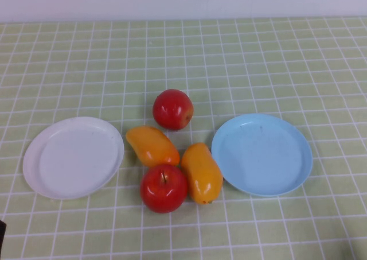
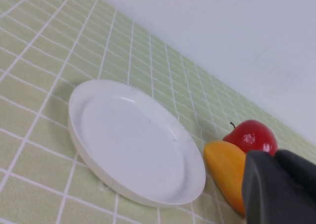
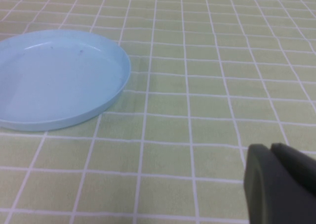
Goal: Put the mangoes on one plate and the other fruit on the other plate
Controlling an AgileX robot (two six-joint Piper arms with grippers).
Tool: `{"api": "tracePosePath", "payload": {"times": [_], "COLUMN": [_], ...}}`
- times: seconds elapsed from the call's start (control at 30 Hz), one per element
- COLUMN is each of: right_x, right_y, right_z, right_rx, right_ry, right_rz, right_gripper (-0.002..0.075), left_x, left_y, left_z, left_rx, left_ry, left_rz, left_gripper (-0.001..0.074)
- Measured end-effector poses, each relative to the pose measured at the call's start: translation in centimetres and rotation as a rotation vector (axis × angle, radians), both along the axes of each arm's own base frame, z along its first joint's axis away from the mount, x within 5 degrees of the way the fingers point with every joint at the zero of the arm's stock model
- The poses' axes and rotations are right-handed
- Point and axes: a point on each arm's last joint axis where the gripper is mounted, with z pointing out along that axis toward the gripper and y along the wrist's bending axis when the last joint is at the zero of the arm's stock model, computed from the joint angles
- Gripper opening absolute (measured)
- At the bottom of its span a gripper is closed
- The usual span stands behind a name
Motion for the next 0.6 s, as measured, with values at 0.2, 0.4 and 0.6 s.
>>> {"api": "tracePosePath", "payload": {"times": [0.2,0.4,0.6], "right_x": [0.0,0.0,0.0], "right_y": [0.0,0.0,0.0], "right_z": [0.0,0.0,0.0], "right_rx": [0.0,0.0,0.0], "right_ry": [0.0,0.0,0.0], "right_rz": [0.0,0.0,0.0], "right_gripper": [-0.0017,-0.0016,-0.0016], "left_x": [0.0,0.1,2.7], "left_y": [0.0,-0.3,-1.5], "left_z": [0.1,2.7,7.4], "left_rx": [-0.041,-0.004,0.121], "left_ry": [-0.009,-0.008,0.235], "left_rz": [0.005,-0.037,-0.206], "left_gripper": [0.0002,0.0001,0.0001]}}
